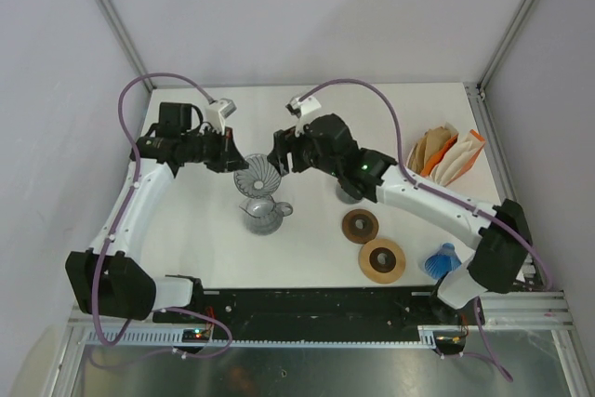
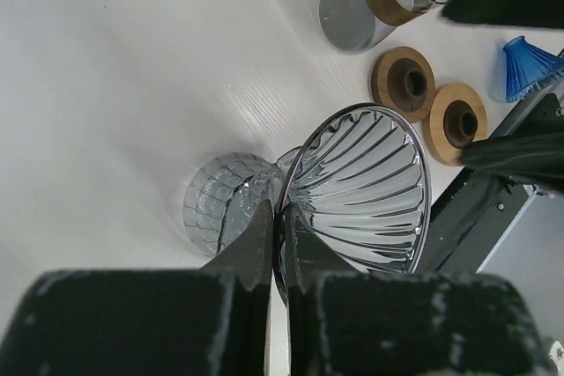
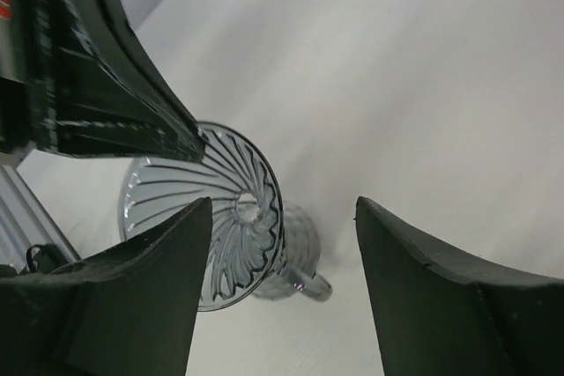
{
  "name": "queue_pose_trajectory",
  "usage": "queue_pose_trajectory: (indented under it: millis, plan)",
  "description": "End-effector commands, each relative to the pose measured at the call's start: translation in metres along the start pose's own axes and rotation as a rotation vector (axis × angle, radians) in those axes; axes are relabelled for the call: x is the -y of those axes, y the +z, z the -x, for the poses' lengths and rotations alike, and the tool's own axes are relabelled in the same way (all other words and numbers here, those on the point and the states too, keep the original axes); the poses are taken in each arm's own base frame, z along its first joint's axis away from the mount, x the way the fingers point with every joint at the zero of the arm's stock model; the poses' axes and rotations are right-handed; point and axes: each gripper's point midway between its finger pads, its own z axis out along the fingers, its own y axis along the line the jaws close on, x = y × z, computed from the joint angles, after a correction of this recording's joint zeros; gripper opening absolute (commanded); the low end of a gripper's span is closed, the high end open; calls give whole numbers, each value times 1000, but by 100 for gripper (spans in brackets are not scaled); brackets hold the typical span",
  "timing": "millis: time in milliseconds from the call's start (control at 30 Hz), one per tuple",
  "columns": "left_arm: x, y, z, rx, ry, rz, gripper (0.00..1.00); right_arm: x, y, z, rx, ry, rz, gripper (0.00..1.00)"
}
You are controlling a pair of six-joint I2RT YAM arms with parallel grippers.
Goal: Place the coffee filter in the dripper
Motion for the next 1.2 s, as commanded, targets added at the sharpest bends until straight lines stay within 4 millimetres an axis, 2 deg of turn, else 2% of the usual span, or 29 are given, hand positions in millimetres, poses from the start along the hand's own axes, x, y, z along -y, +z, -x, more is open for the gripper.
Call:
queue_pose_trajectory:
  millis: [0,133,233,400,500,667,833,1000,1167]
  plan:
    - [18,-13,11,60,6,-60,0,-10,9,-14,-74,99,22,68]
    - [19,-15,11,67,5,-60,0,-13,12,-18,-96,93,31,65]
    - [12,-18,12,78,-3,-40,0,-13,4,-13,-94,80,27,64]
    - [-8,-26,13,102,-31,1,0,0,-25,-1,-87,44,-28,67]
    - [-20,-34,15,124,-51,19,0,16,-45,-1,-100,31,-99,69]
    - [-48,-44,13,145,-83,74,0,58,-81,-20,-152,40,-254,72]
    - [-88,-46,1,135,-157,122,0,84,-104,-35,-155,85,-318,73]
    - [-120,-31,-22,71,-226,131,0,113,-115,-66,-193,134,-386,73]
    - [-147,-16,-41,19,-270,152,0,123,-119,-81,-206,156,-391,73]
